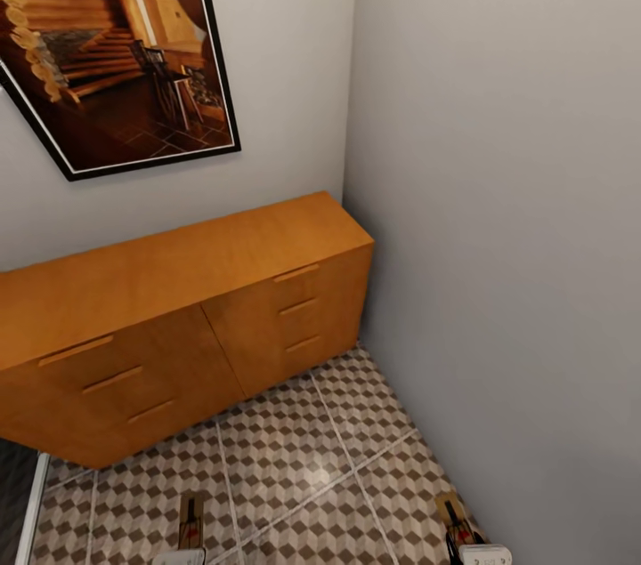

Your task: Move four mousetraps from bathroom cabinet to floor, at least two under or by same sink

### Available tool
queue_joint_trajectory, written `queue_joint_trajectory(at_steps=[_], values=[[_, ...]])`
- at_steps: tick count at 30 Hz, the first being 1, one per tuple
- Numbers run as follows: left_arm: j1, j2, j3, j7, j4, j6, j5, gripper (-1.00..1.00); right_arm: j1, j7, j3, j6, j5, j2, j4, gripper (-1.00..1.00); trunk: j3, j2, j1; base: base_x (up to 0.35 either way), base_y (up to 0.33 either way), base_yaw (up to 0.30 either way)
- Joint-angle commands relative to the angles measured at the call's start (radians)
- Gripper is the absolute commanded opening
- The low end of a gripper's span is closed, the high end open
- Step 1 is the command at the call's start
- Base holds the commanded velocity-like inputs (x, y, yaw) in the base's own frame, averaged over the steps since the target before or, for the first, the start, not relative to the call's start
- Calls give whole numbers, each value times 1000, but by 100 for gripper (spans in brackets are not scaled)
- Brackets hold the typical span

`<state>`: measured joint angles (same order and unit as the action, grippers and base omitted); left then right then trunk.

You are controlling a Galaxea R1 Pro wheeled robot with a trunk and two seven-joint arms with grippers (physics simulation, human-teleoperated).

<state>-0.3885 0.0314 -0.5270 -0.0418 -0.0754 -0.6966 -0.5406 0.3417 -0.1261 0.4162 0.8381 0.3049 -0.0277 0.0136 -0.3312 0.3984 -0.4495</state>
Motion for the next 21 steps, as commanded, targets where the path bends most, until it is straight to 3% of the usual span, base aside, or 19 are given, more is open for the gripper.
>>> queue_joint_trajectory(at_steps=[1,21], values=[[-1,-1,-8,-6,-3,-4,1,-100,0,-7,9,1,3,0,0,-100,0,2,-1,0,0,0],[-1,-12,-9,-6,-4,0,1,-100,0,-7,9,-1,3,0,0,-100,31,2,-1,0,0,0]])
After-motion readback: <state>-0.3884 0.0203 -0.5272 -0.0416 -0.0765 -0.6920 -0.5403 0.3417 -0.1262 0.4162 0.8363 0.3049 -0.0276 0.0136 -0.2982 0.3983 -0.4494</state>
